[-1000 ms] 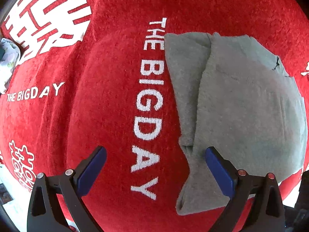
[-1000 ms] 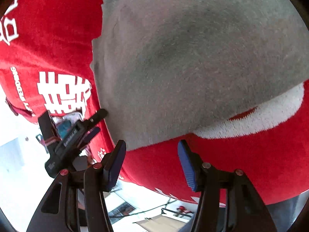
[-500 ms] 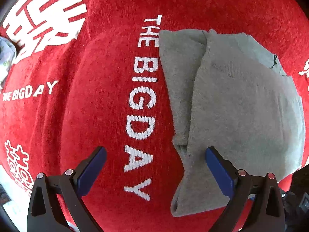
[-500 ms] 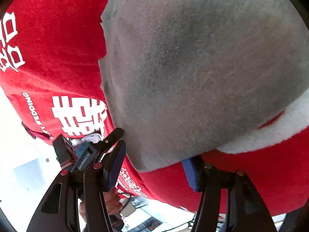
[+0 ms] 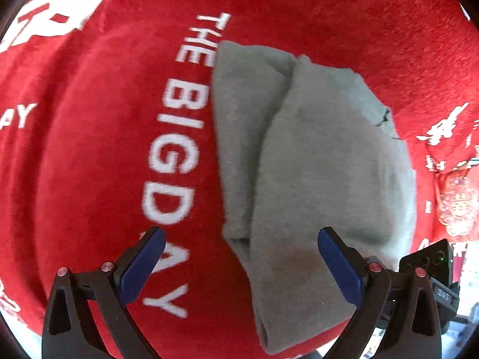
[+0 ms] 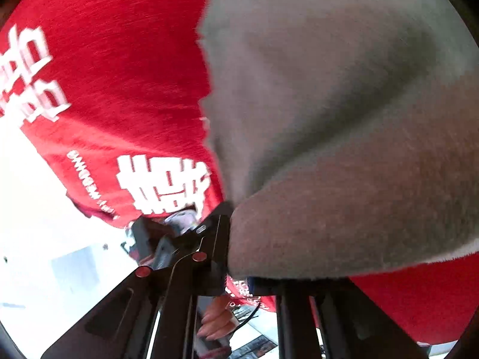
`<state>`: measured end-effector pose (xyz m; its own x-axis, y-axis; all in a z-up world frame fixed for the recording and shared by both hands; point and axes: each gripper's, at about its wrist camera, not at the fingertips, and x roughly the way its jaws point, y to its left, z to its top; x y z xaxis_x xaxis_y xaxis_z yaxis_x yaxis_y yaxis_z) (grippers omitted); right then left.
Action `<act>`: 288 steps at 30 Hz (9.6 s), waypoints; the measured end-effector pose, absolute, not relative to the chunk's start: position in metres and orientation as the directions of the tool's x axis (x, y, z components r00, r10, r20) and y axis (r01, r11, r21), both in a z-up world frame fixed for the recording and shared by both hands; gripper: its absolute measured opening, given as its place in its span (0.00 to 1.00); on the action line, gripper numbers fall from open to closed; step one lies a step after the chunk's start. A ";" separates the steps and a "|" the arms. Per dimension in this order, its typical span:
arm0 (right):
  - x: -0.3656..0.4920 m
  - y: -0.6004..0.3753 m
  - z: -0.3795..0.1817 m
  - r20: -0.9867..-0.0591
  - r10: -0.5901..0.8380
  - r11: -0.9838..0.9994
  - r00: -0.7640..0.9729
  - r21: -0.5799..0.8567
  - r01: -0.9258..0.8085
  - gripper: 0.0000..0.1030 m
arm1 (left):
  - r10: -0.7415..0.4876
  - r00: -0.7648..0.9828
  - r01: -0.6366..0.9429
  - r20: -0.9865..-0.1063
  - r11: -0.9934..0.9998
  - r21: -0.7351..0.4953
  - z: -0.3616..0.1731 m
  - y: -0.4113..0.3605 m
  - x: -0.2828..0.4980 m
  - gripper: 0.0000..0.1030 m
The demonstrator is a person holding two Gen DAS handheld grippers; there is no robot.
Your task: Fold small clothes
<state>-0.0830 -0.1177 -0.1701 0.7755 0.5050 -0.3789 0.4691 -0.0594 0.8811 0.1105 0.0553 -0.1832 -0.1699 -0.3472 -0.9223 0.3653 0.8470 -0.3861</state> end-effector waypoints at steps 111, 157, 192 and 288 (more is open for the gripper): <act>-0.177 -0.378 -0.126 -0.805 0.312 0.474 0.505 0.593 0.651 0.42 | -0.135 0.171 0.708 -0.976 0.706 0.027 -0.159 -0.152 -0.005 1.00; -0.174 -0.398 -0.145 -0.920 0.233 0.605 0.315 0.390 0.694 0.08 | -0.128 0.148 0.629 -0.981 0.777 -0.007 -0.170 -0.165 0.024 1.00; -0.194 -0.393 -0.143 -0.899 0.273 0.514 0.342 0.437 0.738 0.75 | -0.080 0.113 0.622 -0.990 0.783 0.008 -0.154 -0.161 0.012 1.00; -0.074 -0.283 -0.157 -0.709 0.541 0.441 0.453 0.698 0.565 0.39 | -0.258 0.044 0.474 -0.965 0.856 -0.207 -0.130 0.016 0.059 0.51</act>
<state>-0.0744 -0.2828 -0.1572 0.4525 0.5414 -0.7086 0.5645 0.4412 0.6976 0.0589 0.0165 -0.1297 0.0436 -0.2576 -0.9653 0.4737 0.8560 -0.2071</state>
